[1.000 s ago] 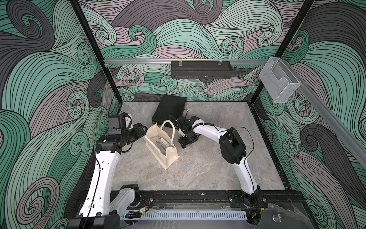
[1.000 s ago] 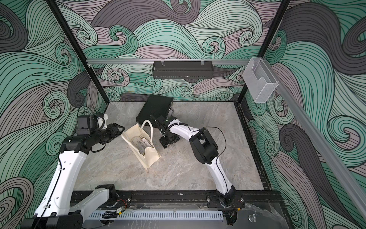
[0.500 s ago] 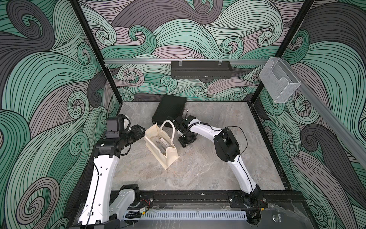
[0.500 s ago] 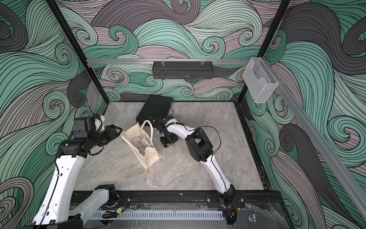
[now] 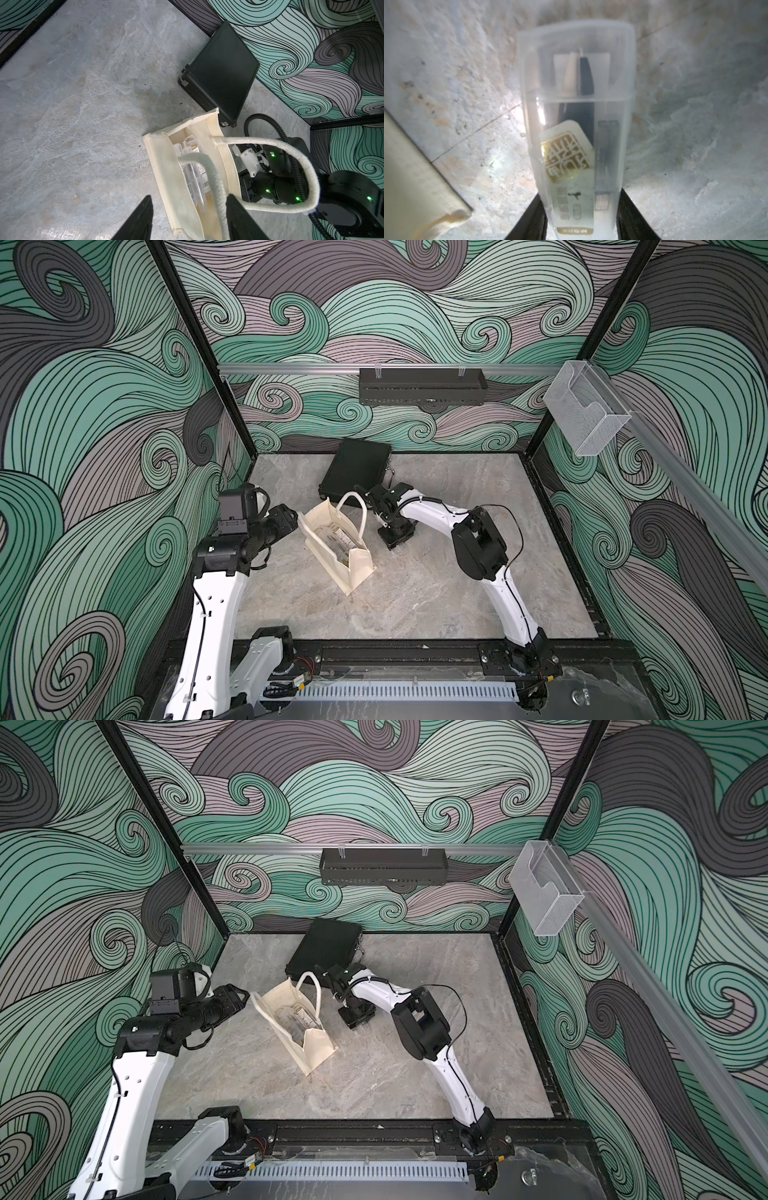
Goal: Put the compass set into the canvas bag
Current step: Pick up the compass set at the center of the board, then place the compass set in the canvas bag.
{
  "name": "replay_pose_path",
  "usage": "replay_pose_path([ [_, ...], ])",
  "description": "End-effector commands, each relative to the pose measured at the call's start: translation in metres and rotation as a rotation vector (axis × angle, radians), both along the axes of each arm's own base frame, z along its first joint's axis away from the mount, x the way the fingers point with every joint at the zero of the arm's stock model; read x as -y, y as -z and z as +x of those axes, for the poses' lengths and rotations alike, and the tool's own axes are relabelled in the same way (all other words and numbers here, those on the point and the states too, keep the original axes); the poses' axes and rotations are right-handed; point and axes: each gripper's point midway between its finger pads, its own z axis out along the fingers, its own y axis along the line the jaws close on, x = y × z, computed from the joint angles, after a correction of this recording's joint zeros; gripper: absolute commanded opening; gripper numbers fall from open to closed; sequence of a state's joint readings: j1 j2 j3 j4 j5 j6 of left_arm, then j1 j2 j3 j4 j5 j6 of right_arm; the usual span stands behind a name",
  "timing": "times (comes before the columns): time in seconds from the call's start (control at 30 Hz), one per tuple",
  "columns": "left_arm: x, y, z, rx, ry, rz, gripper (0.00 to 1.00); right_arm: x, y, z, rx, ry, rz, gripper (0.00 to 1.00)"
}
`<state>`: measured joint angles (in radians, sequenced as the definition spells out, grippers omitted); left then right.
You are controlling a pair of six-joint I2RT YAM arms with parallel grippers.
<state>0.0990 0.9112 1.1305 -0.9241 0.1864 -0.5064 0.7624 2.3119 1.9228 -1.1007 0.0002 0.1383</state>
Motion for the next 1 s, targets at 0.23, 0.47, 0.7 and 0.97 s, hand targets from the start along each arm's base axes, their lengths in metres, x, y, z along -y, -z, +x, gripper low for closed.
replay_pose_path([
  [0.23,-0.025,-0.002,-0.009,-0.020,-0.081,0.036,0.61,0.044,-0.099,0.030,0.167,0.191,0.144,0.41],
  [0.47,-0.029,0.027,-0.007,-0.069,-0.113,-0.054,0.62,0.049,-0.189,0.039,0.339,0.221,0.279,0.41],
  [0.7,-0.024,0.050,-0.010,-0.097,-0.119,-0.126,0.62,0.015,-0.266,0.025,0.469,0.122,0.432,0.41],
  [0.97,-0.022,0.059,-0.014,-0.103,-0.121,-0.141,0.62,-0.081,-0.301,-0.024,0.512,-0.125,0.549,0.41],
])
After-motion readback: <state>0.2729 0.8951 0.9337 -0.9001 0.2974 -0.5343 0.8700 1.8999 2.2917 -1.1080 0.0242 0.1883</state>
